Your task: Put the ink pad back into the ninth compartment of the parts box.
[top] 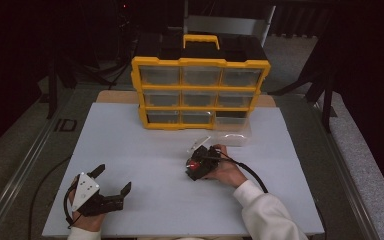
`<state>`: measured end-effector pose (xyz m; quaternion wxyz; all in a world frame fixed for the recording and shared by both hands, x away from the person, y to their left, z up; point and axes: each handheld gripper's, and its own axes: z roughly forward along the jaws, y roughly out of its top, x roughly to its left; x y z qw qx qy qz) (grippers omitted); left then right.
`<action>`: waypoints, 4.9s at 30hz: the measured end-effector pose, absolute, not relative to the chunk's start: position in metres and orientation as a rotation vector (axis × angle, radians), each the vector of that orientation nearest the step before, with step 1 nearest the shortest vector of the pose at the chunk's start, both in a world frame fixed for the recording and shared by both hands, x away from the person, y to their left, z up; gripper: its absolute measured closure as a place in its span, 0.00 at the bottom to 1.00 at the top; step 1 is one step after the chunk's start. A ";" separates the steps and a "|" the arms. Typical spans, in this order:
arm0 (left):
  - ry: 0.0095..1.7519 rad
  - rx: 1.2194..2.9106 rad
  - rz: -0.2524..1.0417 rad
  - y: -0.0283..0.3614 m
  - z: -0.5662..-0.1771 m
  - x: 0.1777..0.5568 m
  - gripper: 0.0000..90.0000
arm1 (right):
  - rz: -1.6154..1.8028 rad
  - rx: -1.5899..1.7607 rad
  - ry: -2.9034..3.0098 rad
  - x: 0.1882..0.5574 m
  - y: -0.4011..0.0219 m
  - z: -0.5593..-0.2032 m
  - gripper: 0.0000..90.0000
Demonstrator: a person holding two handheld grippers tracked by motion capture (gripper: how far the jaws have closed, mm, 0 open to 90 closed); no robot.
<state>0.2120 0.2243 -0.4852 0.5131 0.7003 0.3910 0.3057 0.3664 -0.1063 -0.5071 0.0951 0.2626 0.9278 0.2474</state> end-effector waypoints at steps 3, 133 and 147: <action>0.941 1.683 0.736 0.224 -0.485 0.212 0.00 | 0.729 0.787 2.759 0.367 -0.107 -0.507 0.25; 0.944 1.682 0.745 0.223 -0.484 0.211 0.00 | 0.816 0.794 2.679 0.384 -0.123 -0.424 0.32; 0.944 1.684 0.745 0.223 -0.484 0.211 0.00 | 0.824 0.809 2.659 0.388 -0.128 -0.415 0.33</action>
